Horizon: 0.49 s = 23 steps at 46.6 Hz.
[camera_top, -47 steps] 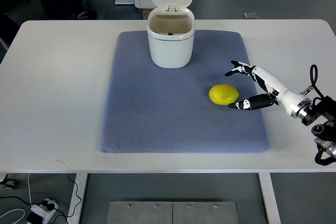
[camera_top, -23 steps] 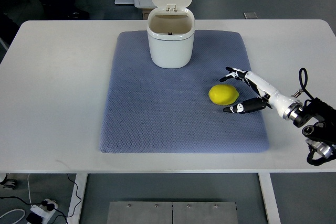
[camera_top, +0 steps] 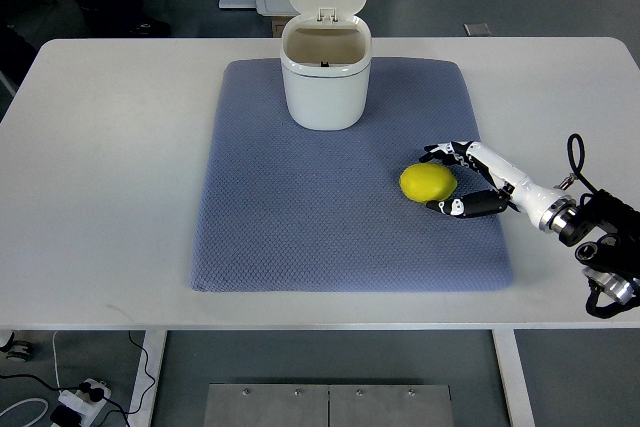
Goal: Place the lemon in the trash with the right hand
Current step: 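Lower the open right hand around the lemon and close fingers, then lift the grasped lemon with the right hand up off the mat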
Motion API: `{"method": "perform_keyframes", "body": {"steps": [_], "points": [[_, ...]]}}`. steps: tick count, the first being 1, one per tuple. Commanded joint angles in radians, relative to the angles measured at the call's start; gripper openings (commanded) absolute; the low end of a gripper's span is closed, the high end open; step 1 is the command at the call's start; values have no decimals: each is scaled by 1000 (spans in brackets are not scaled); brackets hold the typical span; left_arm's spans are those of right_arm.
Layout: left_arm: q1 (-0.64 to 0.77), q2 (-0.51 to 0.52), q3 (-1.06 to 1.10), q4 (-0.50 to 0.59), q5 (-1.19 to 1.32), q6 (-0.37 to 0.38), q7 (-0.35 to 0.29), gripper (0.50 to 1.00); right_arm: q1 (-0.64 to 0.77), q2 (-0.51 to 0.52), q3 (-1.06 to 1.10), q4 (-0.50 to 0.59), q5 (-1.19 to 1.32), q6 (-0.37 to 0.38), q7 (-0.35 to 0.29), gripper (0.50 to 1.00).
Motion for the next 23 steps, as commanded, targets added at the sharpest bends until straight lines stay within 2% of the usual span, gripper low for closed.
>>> {"method": "perform_keyframes", "body": {"steps": [1,6,10,14,20,23], "points": [[-1,0,0,0,0,0,0,1000,0,2,0,0,3,0,0,822],[-1,0,0,0,0,0,0,1000,0,2,0,1,6,0,0,805],[-1,0,0,-2,0,0,0,1000,1,2,-2,1,6,1,0,726],[1,0,0,0,0,0,0,1000,6,0,-15,1,6,1,1,669],[-1,0,0,0,0,1,0,1000,18,3,-37,1,6,0,5,508],[-1,0,0,0,0,0,1,1000,20,3,-37,0,8,0,5,500]]}}
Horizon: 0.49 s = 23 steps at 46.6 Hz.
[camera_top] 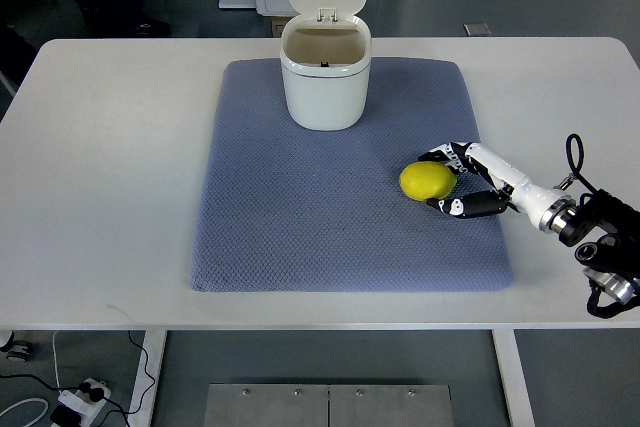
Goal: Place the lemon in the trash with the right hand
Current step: 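Lift the grasped lemon with the right hand up off the mat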
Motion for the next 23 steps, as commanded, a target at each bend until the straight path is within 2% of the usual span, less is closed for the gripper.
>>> {"method": "perform_keyframes", "body": {"steps": [1,23], "points": [[0,0,0,0,0,1,0,1000,2,1,-1,-1,1,-1,0,500],[1,0,0,0,0,0,0,1000,33,-12,2,0,45,1,0,500]]}}
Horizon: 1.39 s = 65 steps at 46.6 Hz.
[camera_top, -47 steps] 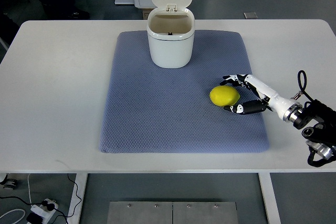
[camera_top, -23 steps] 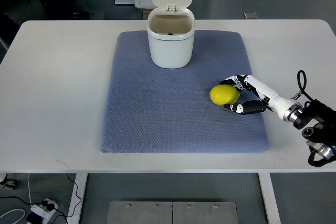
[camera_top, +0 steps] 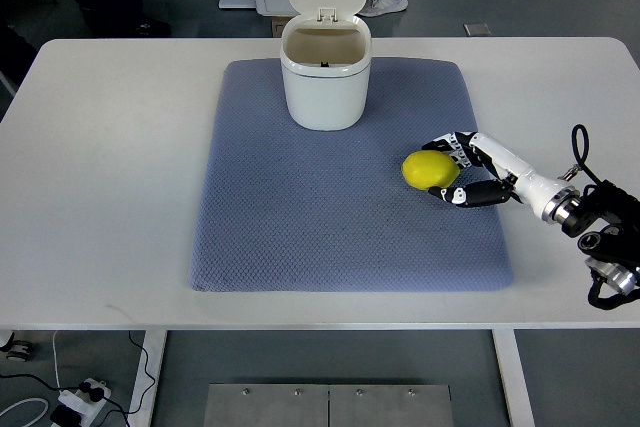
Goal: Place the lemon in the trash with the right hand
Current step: 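Lift the grasped lemon with the right hand up off the mat, then carry the lemon over the open white bin with the right hand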
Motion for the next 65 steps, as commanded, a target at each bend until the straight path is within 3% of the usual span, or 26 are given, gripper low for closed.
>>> {"method": "perform_keyframes", "body": {"steps": [1,18,37,53,65], "points": [[1,0,0,0,0,0,1,1000,7,-5,2,0,2,1,1,500],[-1,0,0,0,0,0,0,1000,65,-84,12,8,63,19,7,500],[1,0,0,0,0,0,0,1000,213,-175,15,6,175,120,-4,500],[-1,0,0,0,0,0,0,1000,280,-155,10,8,229,125,-42,500],[-1,0,0,0,0,0,0,1000,337,-51,2,3,258,117,-91,500]]}}
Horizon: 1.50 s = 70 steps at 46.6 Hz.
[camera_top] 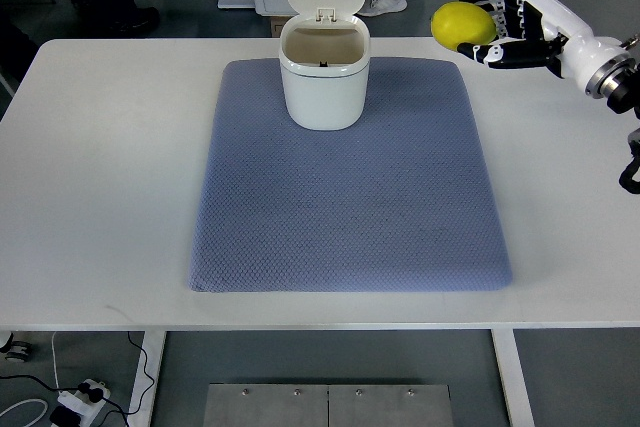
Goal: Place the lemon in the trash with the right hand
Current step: 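Carry the lemon over the open white bin with the right hand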
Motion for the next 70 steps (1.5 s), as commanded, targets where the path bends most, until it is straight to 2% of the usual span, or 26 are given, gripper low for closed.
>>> {"method": "perform_keyframes", "body": {"steps": [1,13,36,47,58,68,70], "points": [[-1,0,0,0,0,0,-1,1000,6,35,-3,-3,3,-7,-12,500],[-1,0,0,0,0,0,-1,1000,23,144,-4,-38,5,-27,-44,500],[-1,0,0,0,0,0,-1,1000,54,370,-9,-265,42,-13,-121,500],[1,0,0,0,0,0,-1,1000,54,473,-9,-411,42,36,-161,500],[1,0,0,0,0,0,-1,1000,54,523,-7,-498,42,62,-208,500],[1,0,0,0,0,0,-1,1000,52,539,-7,-517,42,66,-221,500],[-1,0,0,0,0,0,-1,1000,52,539,-7,-517,42,66,-224,522]]}}
